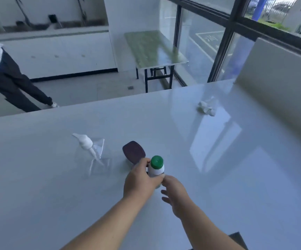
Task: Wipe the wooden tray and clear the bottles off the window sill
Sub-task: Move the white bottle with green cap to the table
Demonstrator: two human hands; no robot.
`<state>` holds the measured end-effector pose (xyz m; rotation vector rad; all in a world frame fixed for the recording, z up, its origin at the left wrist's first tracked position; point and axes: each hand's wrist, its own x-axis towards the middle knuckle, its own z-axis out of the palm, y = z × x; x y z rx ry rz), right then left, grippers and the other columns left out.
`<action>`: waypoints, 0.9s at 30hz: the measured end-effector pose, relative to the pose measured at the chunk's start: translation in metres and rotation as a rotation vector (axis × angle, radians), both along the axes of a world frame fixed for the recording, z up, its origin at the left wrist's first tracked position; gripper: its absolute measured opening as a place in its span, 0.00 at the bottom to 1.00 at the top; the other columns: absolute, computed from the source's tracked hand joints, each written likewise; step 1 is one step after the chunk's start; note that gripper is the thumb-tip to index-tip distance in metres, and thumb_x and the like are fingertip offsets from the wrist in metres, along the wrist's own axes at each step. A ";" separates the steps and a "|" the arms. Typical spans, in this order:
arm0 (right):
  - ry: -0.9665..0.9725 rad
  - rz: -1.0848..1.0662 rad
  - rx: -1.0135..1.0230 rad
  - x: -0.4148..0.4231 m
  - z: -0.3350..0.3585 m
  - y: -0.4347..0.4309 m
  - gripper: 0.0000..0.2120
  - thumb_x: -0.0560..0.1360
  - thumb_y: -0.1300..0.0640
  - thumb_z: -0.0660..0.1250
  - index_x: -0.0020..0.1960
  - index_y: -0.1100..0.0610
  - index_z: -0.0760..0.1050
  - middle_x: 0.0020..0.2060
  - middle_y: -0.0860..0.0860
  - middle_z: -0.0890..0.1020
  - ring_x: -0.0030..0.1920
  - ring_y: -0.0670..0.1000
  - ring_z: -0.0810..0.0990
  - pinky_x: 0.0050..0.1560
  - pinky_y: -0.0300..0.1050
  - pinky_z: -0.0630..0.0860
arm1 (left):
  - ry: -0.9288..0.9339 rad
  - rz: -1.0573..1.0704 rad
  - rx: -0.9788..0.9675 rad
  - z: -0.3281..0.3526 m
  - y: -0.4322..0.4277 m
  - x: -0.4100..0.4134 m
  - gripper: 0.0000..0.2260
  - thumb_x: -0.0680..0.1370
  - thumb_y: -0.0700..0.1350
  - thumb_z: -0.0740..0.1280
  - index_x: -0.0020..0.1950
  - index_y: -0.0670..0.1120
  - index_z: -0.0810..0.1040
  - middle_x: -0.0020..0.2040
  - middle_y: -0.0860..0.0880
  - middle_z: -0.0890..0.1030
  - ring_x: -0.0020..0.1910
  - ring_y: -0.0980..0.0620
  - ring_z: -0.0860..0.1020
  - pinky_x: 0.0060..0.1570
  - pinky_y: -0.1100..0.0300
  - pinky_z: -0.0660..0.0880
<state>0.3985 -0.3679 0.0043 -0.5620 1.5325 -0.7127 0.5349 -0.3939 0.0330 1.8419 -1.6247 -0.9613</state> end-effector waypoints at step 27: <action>0.006 0.255 0.073 0.154 -0.031 -0.045 0.10 0.79 0.48 0.63 0.52 0.52 0.77 0.55 0.54 0.81 0.63 0.60 0.78 0.65 0.58 0.76 | -0.074 0.317 0.159 -0.042 0.003 0.172 0.36 0.63 0.67 0.80 0.64 0.57 0.68 0.57 0.59 0.78 0.51 0.52 0.80 0.45 0.56 0.74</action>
